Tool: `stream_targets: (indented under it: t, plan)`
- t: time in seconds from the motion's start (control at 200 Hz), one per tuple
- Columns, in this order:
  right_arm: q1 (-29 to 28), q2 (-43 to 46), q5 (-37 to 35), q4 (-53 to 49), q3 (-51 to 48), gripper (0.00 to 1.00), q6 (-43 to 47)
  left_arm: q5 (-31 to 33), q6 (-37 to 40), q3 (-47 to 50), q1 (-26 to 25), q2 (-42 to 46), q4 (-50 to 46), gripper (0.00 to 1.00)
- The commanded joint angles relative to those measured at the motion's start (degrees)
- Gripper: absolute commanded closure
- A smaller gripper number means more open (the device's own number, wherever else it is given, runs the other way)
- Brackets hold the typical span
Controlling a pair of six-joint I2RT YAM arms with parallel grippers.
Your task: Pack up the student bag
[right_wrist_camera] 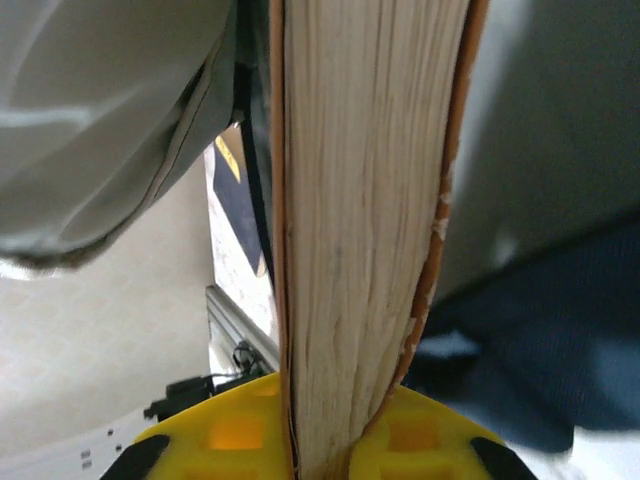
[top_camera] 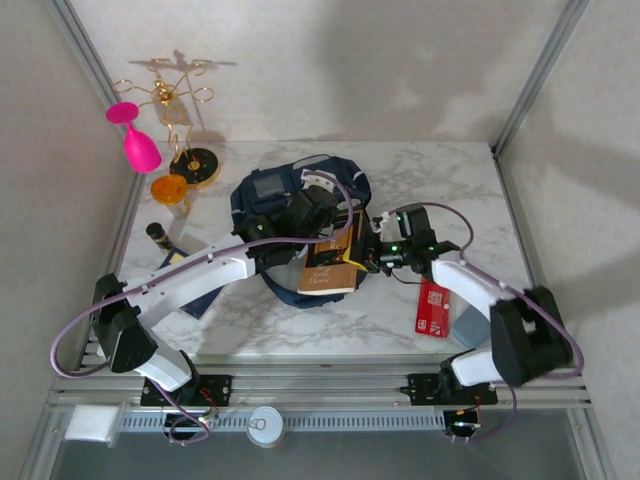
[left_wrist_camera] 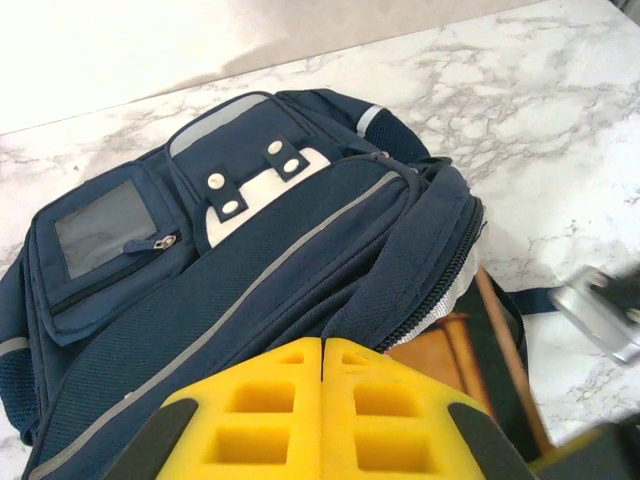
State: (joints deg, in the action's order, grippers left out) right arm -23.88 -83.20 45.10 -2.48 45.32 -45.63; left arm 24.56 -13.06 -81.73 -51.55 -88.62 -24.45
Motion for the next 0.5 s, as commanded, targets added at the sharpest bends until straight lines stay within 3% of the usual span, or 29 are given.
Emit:
stream_targets:
  t: [0.0, 0.095, 0.275, 0.421, 0.496]
  plan:
    - [-2.0, -6.9, 1.7, 9.3, 6.2, 1.00, 0.8, 3.6, 0.0, -0.3, 0.3, 3.3, 3.9, 1.00]
    - [-3.3, -12.2, -1.2, 7.8, 10.5, 1.00, 2.4, 4.1, -0.2, 0.1, 0.3, 4.0, 4.2, 1.00]
    - [-3.2, -19.1, -7.8, 2.4, 15.8, 0.83, 8.5, 4.6, -0.7, 2.3, 0.4, 4.9, 5.1, 1.00]
    - [-3.2, -16.1, -13.0, -3.3, 15.0, 0.57, 12.3, 3.9, -1.1, 3.0, 0.4, 4.8, 5.2, 1.00]
    - [-3.2, -13.0, -16.4, -6.5, 13.5, 0.49, 13.5, 3.6, -1.3, 3.4, 0.4, 4.9, 5.5, 1.00]
